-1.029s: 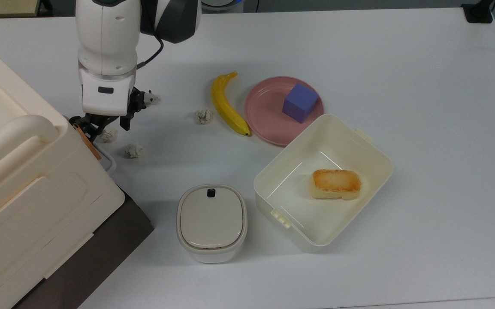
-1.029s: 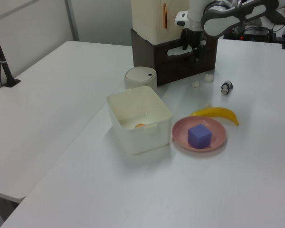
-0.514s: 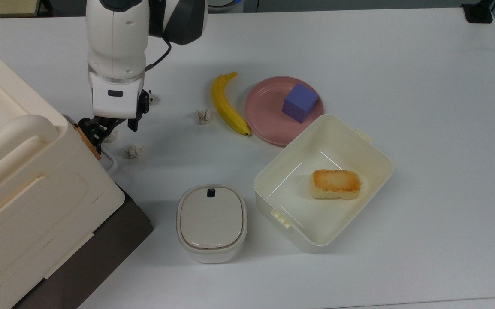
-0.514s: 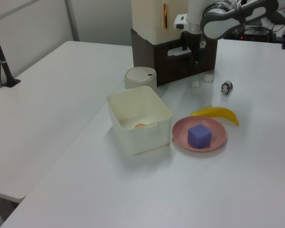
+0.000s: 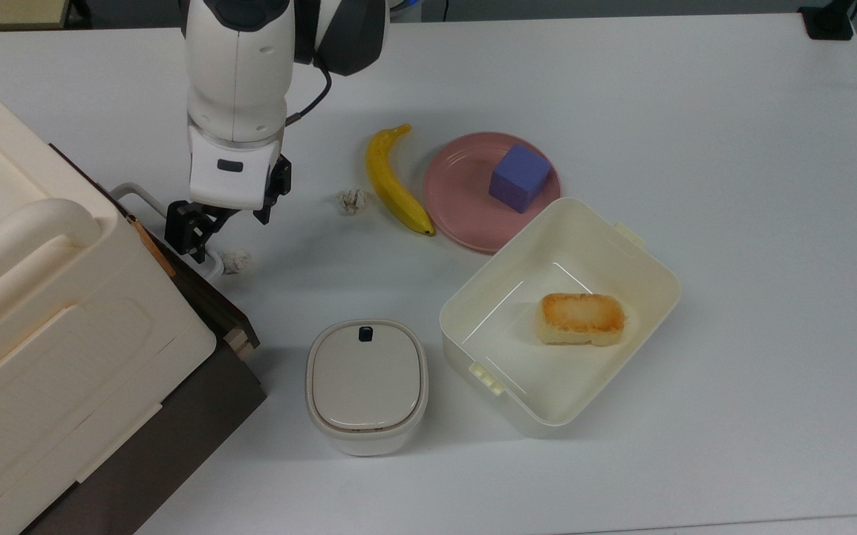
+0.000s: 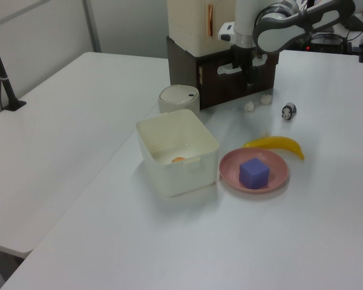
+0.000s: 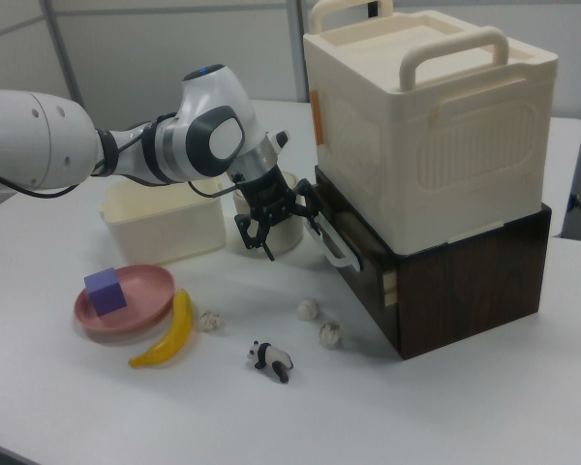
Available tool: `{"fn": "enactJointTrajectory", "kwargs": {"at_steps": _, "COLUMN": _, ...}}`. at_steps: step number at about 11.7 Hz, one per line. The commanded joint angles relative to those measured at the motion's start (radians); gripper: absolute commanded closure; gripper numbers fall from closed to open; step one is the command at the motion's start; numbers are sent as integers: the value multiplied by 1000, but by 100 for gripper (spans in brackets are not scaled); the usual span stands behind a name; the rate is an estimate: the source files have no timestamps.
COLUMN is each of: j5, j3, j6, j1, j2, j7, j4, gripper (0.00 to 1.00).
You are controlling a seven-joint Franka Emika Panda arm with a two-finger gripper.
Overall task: Slide the drawer open
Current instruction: 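Pull the drawer handle outward, sliding the brown drawer open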
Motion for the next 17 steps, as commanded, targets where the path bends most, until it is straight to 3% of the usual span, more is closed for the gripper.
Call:
{"fn": "enactJointTrajectory", "kwargs": {"at_steps": 1, "j5": 2, "j3": 9, "j6": -63, "j1": 17, "j2": -46, "j7": 33, "j4": -38, "gripper": 0}}
{"fn": "enactJointTrajectory", "kwargs": {"at_steps": 4, "j5": 3, "j3": 12, "j6": -83, "j1": 18, "j2": -57, "j7": 53, "j4": -38, "gripper": 0}}
{"fn": "enactJointTrajectory", "kwargs": {"at_steps": 8, "j5": 5, "j3": 57, "j6": -161, "j1": 18, "j2": -60, "j7": 148, "j4": -35, "gripper": 0}}
{"fn": "enactJointTrajectory", "kwargs": {"at_steps": 17, "j5": 6, "j3": 91, "j6": -247, "j1": 18, "j2": -75, "j7": 150, "j4": -37, "gripper": 0}}
